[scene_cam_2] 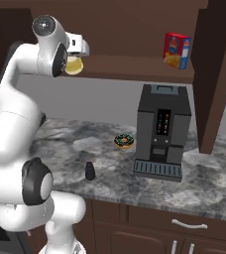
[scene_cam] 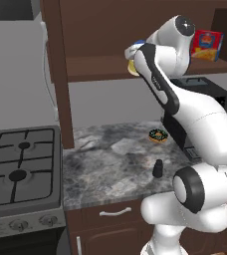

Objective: Pick the shaker and mayonnaise from the counter and place them in the cabinet.

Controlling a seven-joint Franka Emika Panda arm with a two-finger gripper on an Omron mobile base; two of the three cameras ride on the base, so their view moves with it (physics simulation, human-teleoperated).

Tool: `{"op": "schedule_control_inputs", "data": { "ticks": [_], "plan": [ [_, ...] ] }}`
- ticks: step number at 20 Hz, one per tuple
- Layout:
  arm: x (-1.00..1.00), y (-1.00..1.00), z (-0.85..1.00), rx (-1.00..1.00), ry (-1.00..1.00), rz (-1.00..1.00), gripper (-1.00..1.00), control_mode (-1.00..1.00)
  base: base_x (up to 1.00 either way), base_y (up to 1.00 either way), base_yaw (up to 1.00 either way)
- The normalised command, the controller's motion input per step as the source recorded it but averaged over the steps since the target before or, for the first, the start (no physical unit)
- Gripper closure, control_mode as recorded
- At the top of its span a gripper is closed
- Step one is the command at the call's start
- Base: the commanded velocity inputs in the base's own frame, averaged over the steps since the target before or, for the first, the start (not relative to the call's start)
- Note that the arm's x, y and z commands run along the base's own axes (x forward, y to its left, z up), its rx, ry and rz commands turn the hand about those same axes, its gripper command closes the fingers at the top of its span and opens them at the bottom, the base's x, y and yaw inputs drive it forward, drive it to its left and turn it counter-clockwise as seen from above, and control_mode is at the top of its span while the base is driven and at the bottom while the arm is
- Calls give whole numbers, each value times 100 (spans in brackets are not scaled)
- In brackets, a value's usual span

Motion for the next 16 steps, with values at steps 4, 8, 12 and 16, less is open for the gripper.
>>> {"op": "schedule_control_inputs", "data": {
  "ticks": [4, 8, 12, 16],
  "plan": [
    [46, 0, -33, 0, 0, 0, 100, -100, 0, 0, 0],
    [49, 0, -25, -2, 0, 0, 100, -100, 0, 0, 0],
    [52, 0, -11, -2, 0, 0, 100, -100, 0, 0, 0],
    [56, 0, -24, -2, 0, 0, 100, -100, 0, 0, 0]
  ]
}}
